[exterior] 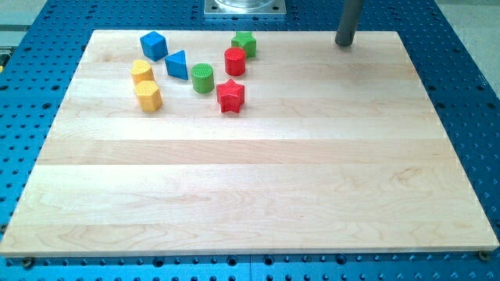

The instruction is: Move the green star and red blocks to the center

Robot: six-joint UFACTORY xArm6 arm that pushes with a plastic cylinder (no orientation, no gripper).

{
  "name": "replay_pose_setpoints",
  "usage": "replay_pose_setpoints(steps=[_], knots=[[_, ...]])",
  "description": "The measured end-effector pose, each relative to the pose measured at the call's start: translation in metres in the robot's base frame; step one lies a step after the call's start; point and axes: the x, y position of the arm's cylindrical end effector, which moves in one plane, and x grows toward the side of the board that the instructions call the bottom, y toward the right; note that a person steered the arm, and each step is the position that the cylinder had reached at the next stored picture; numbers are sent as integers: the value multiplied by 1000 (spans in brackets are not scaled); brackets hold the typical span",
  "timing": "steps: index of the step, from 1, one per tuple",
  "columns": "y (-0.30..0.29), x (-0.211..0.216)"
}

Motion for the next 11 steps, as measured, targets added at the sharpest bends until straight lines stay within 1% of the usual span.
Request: replay_pose_setpoints(steps=[5,6,7,9,10,11], knots=[[7,0],[4,-7],[-29,-23],[-53,-24],[-51,-21],[-144,-3]])
